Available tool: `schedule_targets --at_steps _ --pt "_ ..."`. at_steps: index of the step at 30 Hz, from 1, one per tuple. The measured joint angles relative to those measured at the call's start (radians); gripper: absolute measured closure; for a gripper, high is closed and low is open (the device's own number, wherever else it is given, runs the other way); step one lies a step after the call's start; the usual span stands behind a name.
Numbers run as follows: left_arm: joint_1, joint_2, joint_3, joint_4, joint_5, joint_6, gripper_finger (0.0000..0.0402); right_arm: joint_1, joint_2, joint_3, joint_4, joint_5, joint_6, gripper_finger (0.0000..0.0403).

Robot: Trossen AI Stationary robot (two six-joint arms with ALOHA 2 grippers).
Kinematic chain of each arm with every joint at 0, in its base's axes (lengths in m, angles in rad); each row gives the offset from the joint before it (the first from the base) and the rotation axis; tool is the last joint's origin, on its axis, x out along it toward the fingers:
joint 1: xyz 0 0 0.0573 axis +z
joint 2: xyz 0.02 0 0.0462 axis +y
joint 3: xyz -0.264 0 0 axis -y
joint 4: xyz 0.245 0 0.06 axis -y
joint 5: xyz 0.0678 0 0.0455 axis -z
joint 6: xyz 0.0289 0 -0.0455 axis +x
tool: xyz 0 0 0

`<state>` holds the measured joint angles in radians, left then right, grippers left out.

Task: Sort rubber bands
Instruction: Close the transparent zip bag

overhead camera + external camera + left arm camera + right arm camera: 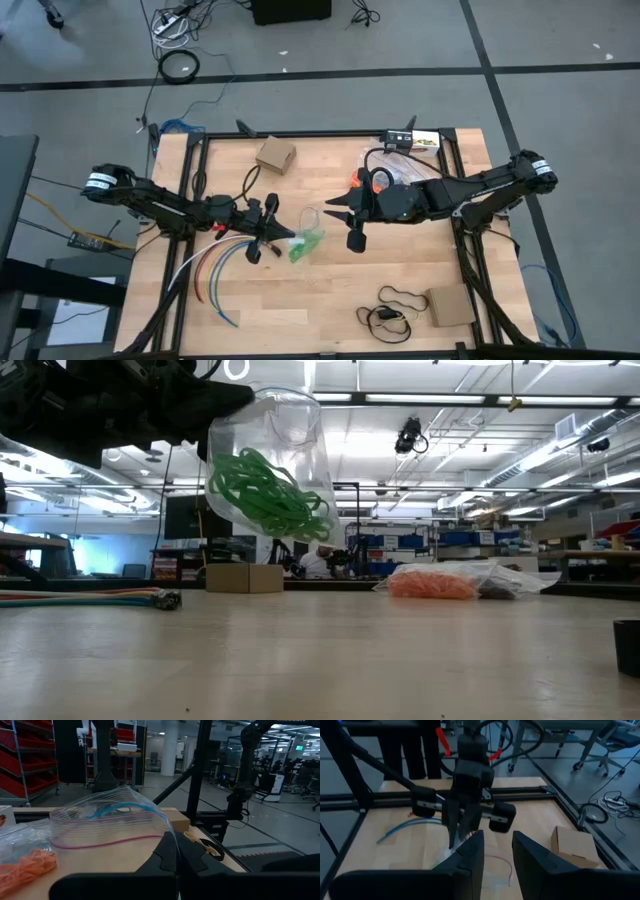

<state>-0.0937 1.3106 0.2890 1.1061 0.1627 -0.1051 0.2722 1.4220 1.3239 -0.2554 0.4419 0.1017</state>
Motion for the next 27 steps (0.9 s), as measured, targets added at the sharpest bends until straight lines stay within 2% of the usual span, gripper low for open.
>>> schedule_targets --at_steps 7,27 --pt "0.000 0.000 0.000 0.001 0.000 -0.008 0.0401 0.000 0.000 0.000 0.030 0.000 0.000 0.0312" --pt "0.000 0.000 0.000 0.000 0.000 -0.006 0.0401 -0.035 0.000 0.000 0.431 0.001 0.000 0.0312"
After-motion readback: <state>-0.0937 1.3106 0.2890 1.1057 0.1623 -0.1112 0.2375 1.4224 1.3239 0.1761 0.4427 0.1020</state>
